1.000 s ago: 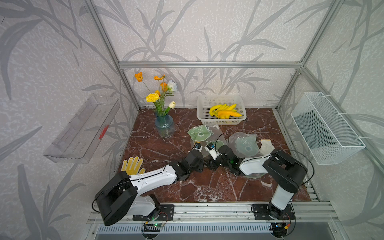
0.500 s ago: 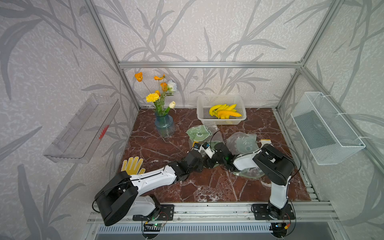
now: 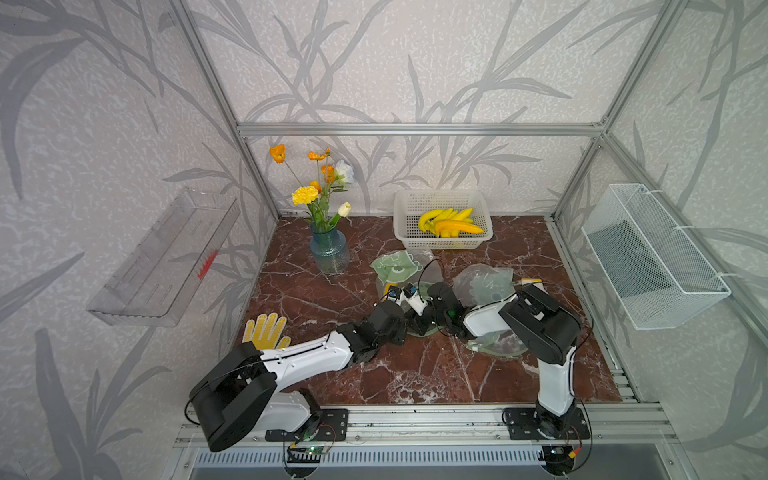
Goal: Open the zip-top bag and take out the banana
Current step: Pick up the banana from the zipper food storage bag.
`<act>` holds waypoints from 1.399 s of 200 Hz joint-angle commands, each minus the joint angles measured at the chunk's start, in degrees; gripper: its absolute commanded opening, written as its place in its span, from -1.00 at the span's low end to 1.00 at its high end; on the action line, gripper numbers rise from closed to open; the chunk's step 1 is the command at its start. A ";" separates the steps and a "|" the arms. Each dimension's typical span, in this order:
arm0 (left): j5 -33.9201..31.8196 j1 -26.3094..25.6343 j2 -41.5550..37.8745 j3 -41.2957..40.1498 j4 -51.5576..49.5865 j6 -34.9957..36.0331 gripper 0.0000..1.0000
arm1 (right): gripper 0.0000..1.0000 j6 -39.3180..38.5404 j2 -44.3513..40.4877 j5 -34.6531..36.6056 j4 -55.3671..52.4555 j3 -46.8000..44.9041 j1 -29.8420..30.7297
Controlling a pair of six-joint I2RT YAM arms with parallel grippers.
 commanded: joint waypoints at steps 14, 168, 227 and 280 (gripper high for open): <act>-3.61 0.08 -0.02 -0.04 -2.37 -1.24 -0.95 | -0.84 0.65 -1.90 -3.59 -1.82 -0.86 -0.30; -12.49 0.54 4.91 6.22 -10.34 -2.44 -0.95 | -1.00 -1.69 -20.94 -14.49 -26.67 -6.92 -0.25; -13.55 1.07 6.86 8.55 -12.16 -1.71 -0.95 | -1.00 -1.55 -28.15 -26.03 -27.59 -9.54 -0.25; -12.78 2.76 6.01 9.04 -13.44 -0.70 -0.93 | -1.00 -3.11 -35.19 -36.12 -34.28 -10.51 -0.24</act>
